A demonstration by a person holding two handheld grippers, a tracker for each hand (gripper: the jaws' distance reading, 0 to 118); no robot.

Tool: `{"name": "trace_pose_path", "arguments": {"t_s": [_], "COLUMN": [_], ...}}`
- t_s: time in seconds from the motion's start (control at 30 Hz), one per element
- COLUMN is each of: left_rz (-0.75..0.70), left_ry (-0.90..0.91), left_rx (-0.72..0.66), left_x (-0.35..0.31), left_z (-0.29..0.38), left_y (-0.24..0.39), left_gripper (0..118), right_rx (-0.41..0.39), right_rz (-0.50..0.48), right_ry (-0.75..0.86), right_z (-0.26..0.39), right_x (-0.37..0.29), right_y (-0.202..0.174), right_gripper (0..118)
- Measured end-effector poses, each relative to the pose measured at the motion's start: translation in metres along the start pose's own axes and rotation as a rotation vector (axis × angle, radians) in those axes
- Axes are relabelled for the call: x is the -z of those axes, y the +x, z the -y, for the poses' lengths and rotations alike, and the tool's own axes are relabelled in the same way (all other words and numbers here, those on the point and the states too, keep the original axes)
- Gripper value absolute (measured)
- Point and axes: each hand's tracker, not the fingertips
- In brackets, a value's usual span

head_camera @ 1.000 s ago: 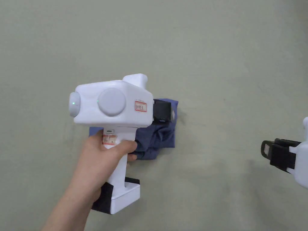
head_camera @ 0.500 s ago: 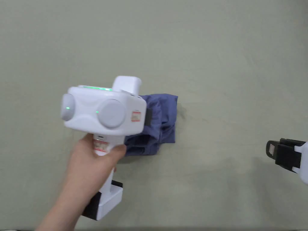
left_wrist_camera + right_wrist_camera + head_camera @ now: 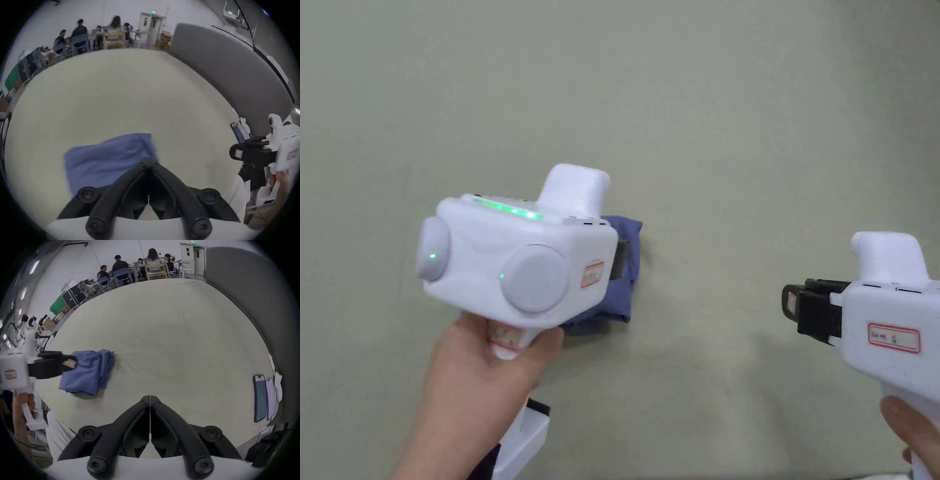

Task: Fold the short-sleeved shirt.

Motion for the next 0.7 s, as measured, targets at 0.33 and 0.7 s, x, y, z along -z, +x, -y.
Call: {"name": "trace_pose_path", "arguments": {"t_s": [0.33, 0.7], "left_rz": [-0.276, -0.023], "left_ry": [0.124, 0.063], "left_rx": [-0.188, -0.395], "left_x": [-0.127, -0.073], "left_z": [0.04, 0.062], "left_y": [-0.13, -0.169], "left_gripper": [0, 0], "right_rx": [-0.251, -0.256], "right_rz": [-0.118, -0.132], "right_ry": [0.011, -0.151], "right_z": [-0.055, -0.052], "right_x": [0.035, 0.167], "right_y": [-0.116, -0.151], "right_gripper": [3, 3]}}
